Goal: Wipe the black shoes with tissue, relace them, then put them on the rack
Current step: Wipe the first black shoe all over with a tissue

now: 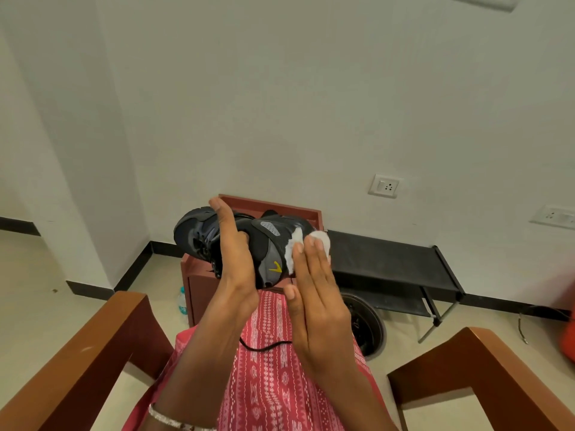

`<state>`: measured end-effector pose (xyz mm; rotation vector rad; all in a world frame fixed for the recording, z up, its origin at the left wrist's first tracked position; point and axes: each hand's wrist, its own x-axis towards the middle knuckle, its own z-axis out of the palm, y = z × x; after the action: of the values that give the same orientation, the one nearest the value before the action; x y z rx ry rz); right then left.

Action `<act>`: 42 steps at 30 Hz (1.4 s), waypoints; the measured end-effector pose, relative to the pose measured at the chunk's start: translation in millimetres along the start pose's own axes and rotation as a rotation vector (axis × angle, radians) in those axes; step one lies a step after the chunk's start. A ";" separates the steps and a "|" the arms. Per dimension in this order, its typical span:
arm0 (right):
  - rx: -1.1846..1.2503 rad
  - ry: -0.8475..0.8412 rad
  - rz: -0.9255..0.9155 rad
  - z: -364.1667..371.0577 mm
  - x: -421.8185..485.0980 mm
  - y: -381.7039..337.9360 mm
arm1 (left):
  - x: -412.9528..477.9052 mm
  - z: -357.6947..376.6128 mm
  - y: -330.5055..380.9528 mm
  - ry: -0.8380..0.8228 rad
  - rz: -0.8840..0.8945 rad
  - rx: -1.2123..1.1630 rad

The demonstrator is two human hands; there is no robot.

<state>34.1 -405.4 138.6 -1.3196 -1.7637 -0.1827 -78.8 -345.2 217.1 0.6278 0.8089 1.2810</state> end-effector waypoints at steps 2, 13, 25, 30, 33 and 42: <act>-0.022 -0.023 0.008 4.6 -16.0 1.9 | 2.9 -3.3 0.7 0.019 -0.023 -0.005; 0.401 0.018 0.062 -4.4 22.2 -30.5 | 6.7 -4.1 2.6 -0.183 -0.025 0.060; 0.329 -0.125 0.019 -14.1 77.4 -25.2 | -1.2 11.5 -13.4 -0.142 0.144 0.088; 0.370 -0.109 0.015 -18.2 53.8 -38.2 | -0.9 6.5 -3.1 -0.184 0.058 0.000; 0.370 -0.062 0.025 -19.5 35.0 -37.8 | -2.1 6.9 0.7 -0.223 0.013 0.063; 0.368 -0.038 0.129 -18.2 62.5 -25.7 | -8.2 11.9 -9.3 -0.245 0.130 0.327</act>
<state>21.3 -383.5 203.8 -1.1657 -1.6407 0.2315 -64.5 -354.6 218.1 1.0933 0.7889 1.1680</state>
